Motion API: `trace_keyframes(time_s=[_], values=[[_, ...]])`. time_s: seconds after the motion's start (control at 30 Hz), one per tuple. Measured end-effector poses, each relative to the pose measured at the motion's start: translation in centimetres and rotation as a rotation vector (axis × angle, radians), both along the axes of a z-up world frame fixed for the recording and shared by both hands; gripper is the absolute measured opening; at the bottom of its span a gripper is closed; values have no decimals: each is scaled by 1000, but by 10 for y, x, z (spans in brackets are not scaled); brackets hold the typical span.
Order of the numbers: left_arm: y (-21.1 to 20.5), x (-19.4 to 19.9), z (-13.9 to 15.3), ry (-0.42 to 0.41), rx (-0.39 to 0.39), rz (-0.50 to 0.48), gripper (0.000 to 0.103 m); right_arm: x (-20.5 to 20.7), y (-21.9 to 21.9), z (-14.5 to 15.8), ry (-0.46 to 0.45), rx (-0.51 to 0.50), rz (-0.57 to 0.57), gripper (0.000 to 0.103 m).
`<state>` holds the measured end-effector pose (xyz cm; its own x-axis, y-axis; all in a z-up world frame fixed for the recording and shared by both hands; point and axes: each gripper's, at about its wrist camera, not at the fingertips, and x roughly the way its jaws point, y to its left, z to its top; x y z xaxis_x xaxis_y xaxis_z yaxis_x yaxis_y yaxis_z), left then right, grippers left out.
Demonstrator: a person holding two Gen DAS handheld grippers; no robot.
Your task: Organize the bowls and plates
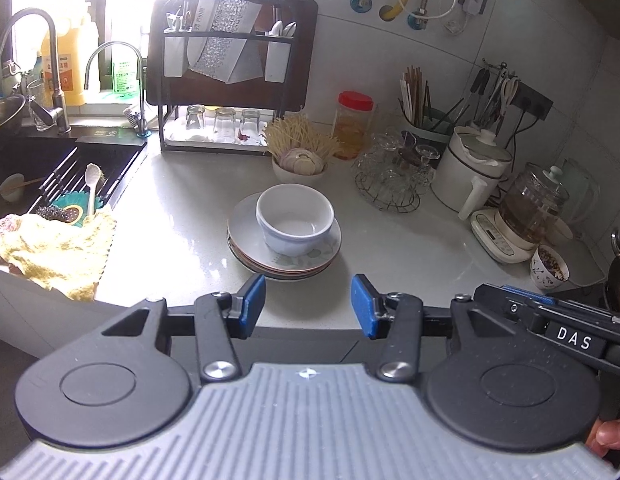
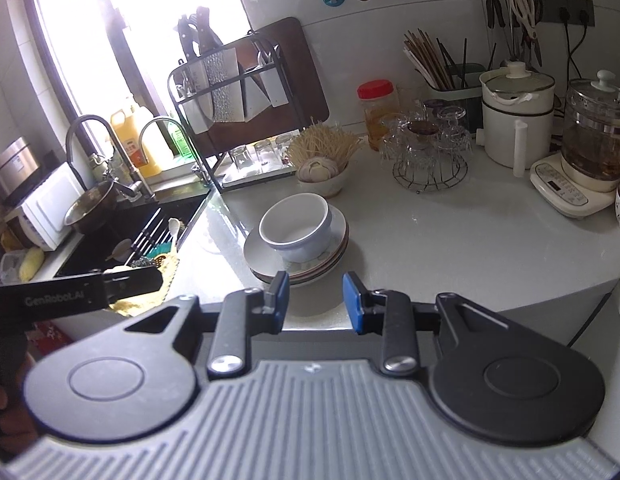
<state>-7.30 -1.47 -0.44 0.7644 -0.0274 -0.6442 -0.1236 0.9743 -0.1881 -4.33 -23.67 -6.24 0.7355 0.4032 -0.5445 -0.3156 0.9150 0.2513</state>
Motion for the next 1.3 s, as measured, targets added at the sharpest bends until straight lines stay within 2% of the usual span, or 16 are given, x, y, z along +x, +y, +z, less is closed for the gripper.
trace_keyframes(time_s=[0.13, 0.2, 0.37, 0.43, 0.47, 0.5, 0.57, 0.67, 1.07, 1.13, 1.2, 1.3], values=[[3, -1, 3, 5, -15, 3, 53, -3, 3, 4, -26, -8, 8, 34], [3, -1, 4, 2, 4, 5, 53, -4, 3, 6, -40, -16, 3, 34], [2, 0, 3, 2, -2, -1, 53, -5, 3, 6, -33, -23, -3, 34], [2, 0, 2, 1, -3, -4, 57, -5, 3, 5, -31, -29, -8, 34], [2, 0, 1, -7, -8, -11, 63, -5, 3, 5, -30, -34, -14, 34], [2, 0, 0, -10, -14, -17, 70, -5, 3, 5, -31, -34, -17, 41], [4, 0, -2, -2, -12, -7, 76, -6, 5, 6, -38, -34, -21, 48], [6, 0, -3, 5, -5, -7, 87, -7, 7, 7, -46, -49, -24, 51], [14, -11, -2, 10, 57, 34, 91, -10, 8, 5, -46, -70, -30, 51], [17, -13, -1, 17, 59, 36, 92, -13, 8, 7, -61, -78, -37, 57], [17, -15, 0, 15, 76, 36, 96, -16, 6, 9, -80, -68, -45, 78], [15, -17, 0, 25, 91, 36, 98, -18, 6, 11, -94, -65, -52, 103]])
